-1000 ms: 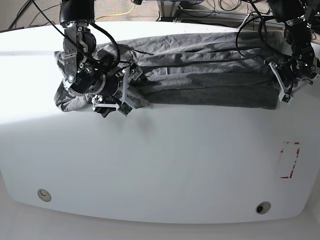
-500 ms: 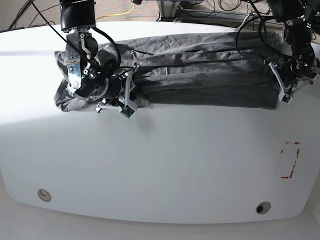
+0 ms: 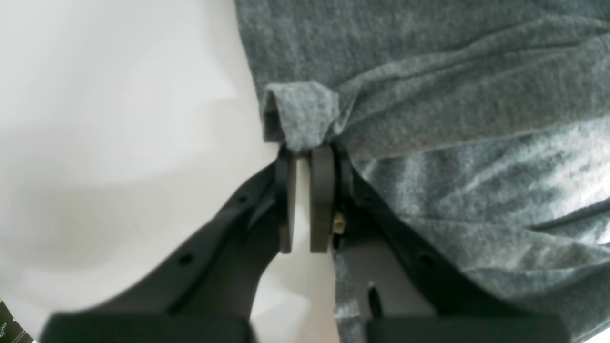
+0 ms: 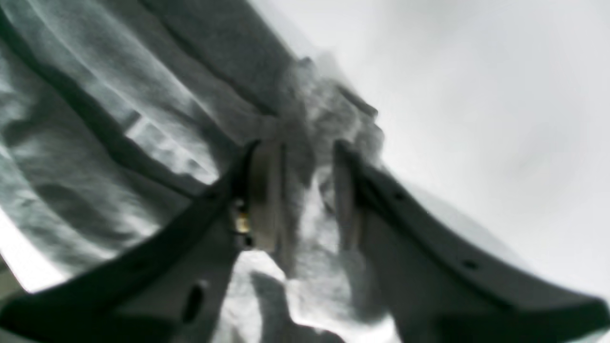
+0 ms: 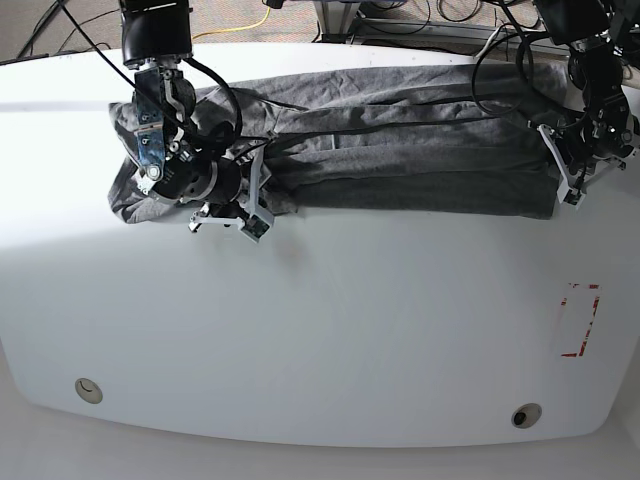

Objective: Layout the t-shirt on the table in an organized manner, then fold the t-shirt properly
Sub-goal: 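Lift the gathered shirt end with the right gripper and tuck it inward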

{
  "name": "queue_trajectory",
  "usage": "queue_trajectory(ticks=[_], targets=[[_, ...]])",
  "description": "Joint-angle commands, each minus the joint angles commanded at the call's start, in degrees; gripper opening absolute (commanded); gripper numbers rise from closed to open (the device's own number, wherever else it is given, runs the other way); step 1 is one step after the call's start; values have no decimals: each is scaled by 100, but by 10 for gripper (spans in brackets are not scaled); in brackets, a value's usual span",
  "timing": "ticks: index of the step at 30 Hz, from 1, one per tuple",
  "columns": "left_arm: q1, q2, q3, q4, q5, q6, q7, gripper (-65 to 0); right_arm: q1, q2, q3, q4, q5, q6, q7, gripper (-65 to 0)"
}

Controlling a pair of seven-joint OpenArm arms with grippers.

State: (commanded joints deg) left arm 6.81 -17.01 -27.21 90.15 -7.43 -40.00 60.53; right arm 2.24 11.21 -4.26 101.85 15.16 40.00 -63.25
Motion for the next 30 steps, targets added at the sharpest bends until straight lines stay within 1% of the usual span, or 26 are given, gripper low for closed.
queue_trajectory(ticks=[2, 3, 6, 9, 14, 17, 25, 27, 30], targets=[[0, 0, 0, 0, 0, 0, 0, -614, -9, -79, 9, 0, -220, 0, 9, -285], [0, 0, 0, 0, 0, 0, 0, -614, -9, -79, 9, 0, -281, 0, 18, -287], [0, 0, 0, 0, 0, 0, 0, -614, -9, -88, 0, -9, -466, 0, 167, -314], [0, 0, 0, 0, 0, 0, 0, -614, -9, -88, 9, -18, -519, 0, 229, -352], [-9, 0, 0, 0, 0, 0, 0, -614, 18, -70, 9, -18, -536, 0, 229, -518], [-9, 0, 9, 0, 0, 0, 0, -614, 26, -70, 0, -18, -536, 0, 229, -607], [-9, 0, 9, 0, 0, 0, 0, -614, 0, -70, 0, 26, -510, 0, 220, -625], [-9, 0, 9, 0, 0, 0, 0, -614, -9, -70, 0, 70, -492, 0, 202, -650], [-9, 0, 9, -9, 0, 0, 0, -614, -18, -79, 9, 246, -492, 0, 70, -650]])
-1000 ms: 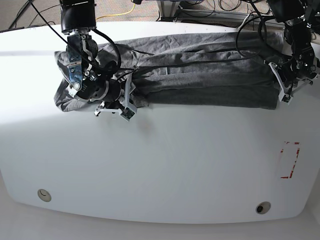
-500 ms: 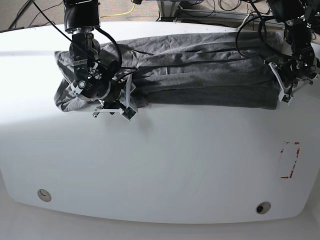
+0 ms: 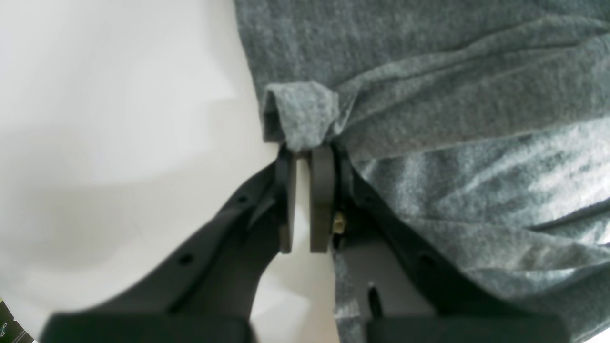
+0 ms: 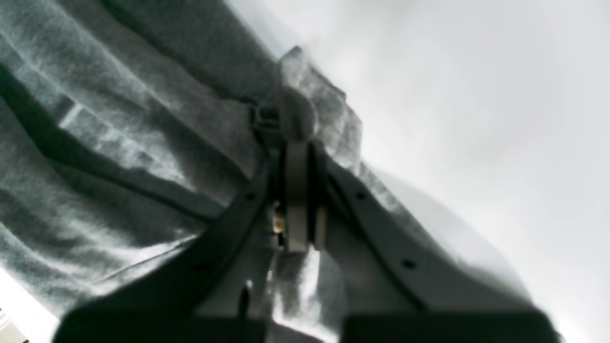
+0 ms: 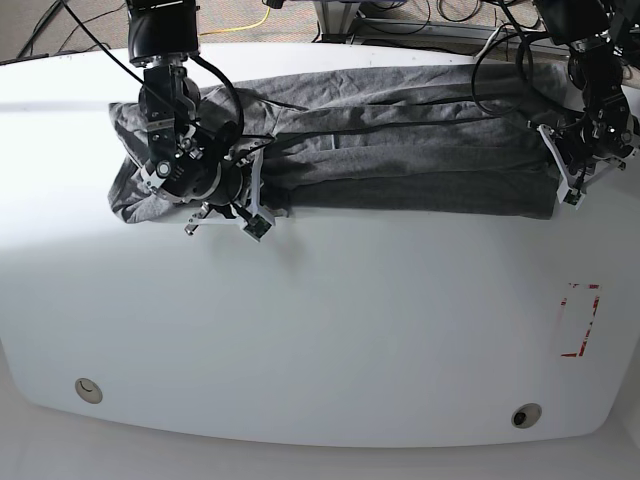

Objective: Layout the t-shirt on the table in an organized manner, then fold the t-shirt properly
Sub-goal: 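Lift the gathered shirt end with the right gripper and tuck it inward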

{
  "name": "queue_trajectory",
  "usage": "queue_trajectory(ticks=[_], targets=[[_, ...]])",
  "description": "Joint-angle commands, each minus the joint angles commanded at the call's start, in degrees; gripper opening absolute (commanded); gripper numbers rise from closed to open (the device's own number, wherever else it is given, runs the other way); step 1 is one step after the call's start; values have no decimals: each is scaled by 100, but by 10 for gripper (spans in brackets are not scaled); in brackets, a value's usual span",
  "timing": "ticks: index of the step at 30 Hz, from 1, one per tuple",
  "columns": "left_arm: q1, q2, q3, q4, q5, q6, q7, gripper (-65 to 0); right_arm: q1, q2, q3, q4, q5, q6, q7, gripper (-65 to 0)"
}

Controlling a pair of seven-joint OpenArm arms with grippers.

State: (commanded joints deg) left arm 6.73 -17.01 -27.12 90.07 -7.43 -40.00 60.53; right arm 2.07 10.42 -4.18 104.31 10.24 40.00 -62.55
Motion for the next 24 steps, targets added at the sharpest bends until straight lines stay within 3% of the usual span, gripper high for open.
queue_trajectory(ticks=[9, 12, 19, 24], targets=[[0, 0, 0, 0, 0, 0, 0, -614, -325, -26, -44, 721, 18, 0, -545, -650], [0, 0, 0, 0, 0, 0, 0, -614, -536, 0, -44, 914, 264, 0, -642, -650], [0, -9, 0, 0, 0, 0, 0, -614, -879, 536, -53, 1090, 1284, 0, -659, -650], [0, -18, 0, 0, 9, 0, 0, -614, -949, 1240, -141, 1090, 2620, 0, -659, -650]])
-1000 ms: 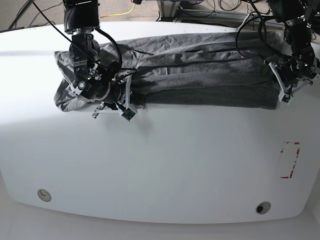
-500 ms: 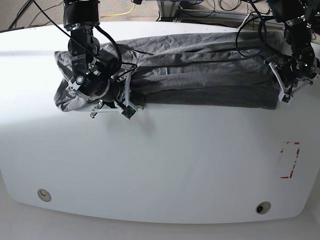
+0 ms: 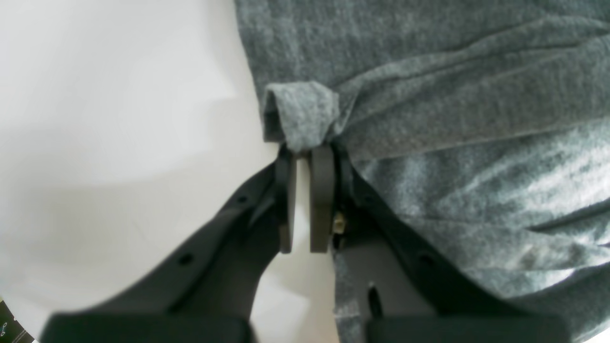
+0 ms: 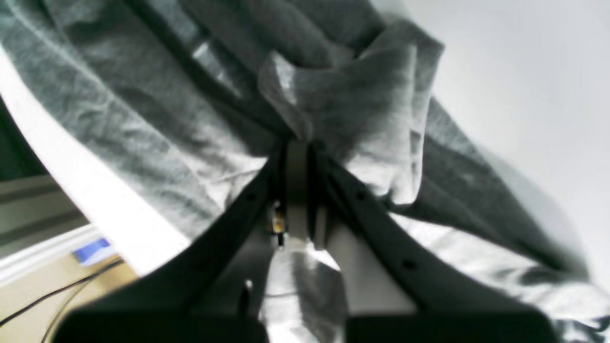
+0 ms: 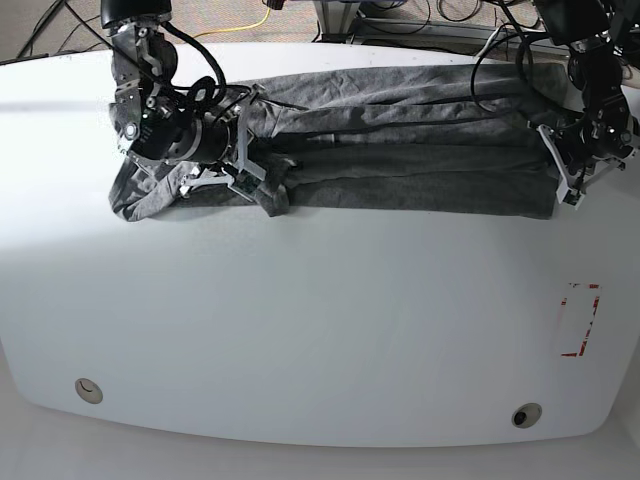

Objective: Layout the t-shirt on the table in an organized manner, then fold the t-shirt properly
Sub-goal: 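Lift the gathered shirt end with the right gripper and tuck it inward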

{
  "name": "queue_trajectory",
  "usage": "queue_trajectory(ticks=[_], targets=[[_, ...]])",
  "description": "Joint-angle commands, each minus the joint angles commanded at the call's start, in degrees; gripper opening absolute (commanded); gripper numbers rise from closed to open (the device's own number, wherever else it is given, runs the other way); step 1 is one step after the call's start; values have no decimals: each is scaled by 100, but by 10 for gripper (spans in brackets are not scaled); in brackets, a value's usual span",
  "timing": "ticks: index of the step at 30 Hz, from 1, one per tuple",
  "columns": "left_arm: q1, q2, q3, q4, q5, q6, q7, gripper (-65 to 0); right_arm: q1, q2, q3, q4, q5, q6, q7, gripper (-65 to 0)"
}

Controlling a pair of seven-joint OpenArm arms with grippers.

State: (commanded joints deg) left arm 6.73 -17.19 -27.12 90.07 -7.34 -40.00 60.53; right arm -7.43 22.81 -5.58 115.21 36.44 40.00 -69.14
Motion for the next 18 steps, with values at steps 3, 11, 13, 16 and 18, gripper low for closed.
queue_trajectory(ticks=[3, 11, 13, 16, 18], targets=[[0, 0, 0, 0, 0, 0, 0, -614, 18, 387, -158, 0, 589, 0, 0, -650], [0, 0, 9, 0, 9, 0, 0, -614, 9, 870, -369, 0, 1776, 0, 0, -648], [0, 0, 9, 0, 9, 0, 0, -614, 18, 941, -615, 0, 1829, 0, 0, -639], [0, 0, 9, 0, 9, 0, 0, -614, 62, 967, -941, 0, 1793, 0, 0, -637], [0, 0, 9, 0, 9, 0, 0, -614, 70, 967, -1169, -9, 1723, 0, 0, -637]])
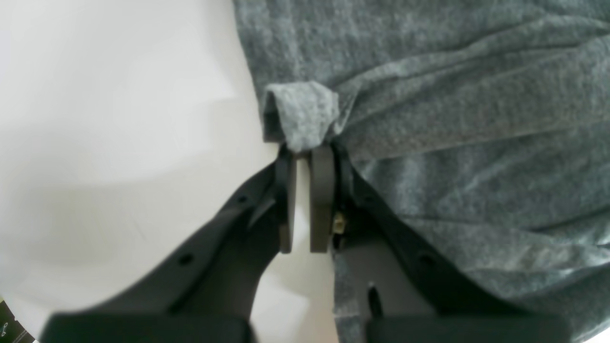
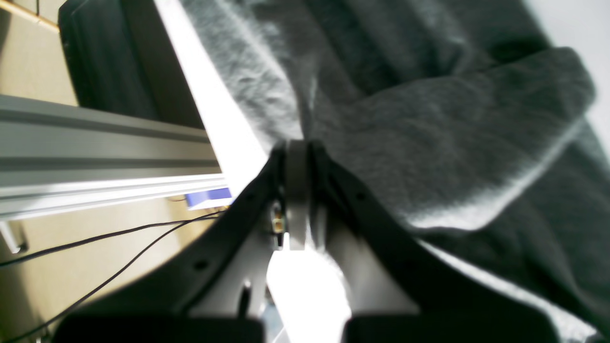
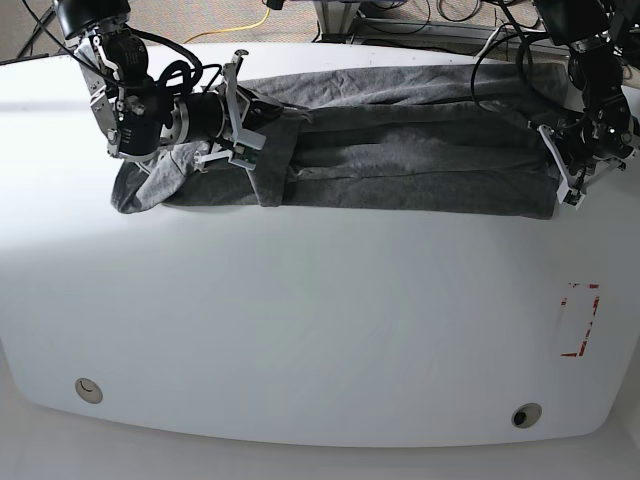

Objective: Layout the t-shirt on the table in an organized manner, then fold the t-shirt properly
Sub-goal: 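Lift the gathered shirt end with the right gripper and tuck it inward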

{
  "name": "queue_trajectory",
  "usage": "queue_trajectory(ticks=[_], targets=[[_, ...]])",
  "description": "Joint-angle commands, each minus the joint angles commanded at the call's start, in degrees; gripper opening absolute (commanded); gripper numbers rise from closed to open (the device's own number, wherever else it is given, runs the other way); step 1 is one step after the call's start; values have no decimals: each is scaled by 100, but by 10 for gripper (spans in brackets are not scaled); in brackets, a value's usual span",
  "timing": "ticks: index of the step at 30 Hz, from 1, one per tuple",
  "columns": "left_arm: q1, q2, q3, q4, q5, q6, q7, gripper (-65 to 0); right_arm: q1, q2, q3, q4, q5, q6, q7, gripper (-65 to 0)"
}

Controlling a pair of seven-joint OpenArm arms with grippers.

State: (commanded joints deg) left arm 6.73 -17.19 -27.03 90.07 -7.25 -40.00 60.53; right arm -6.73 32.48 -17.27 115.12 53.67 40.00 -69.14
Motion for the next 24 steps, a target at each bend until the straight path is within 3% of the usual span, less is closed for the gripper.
queue_trajectory(ticks=[5, 7, 10, 14, 16, 24], targets=[[0, 0, 0, 0, 0, 0, 0, -614, -9, -18, -422, -9, -299, 0, 0, -634], [9, 0, -9, 0, 0, 0, 0, -614, -9, -18, -519, -9, -431, 0, 0, -596], [18, 0, -9, 0, 0, 0, 0, -614, -18, -9, -545, -9, -501, 0, 0, -479], [35, 0, -9, 0, 0, 0, 0, -614, 18, 18, -545, 0, -519, 0, 0, -252], [35, 0, -9, 0, 0, 0, 0, -614, 35, 123, -545, 0, -527, 0, 0, -190], [9, -88, -26, 343, -44, 0, 0, -614, 615, 378, -290, -18, -563, 0, 0, -184]])
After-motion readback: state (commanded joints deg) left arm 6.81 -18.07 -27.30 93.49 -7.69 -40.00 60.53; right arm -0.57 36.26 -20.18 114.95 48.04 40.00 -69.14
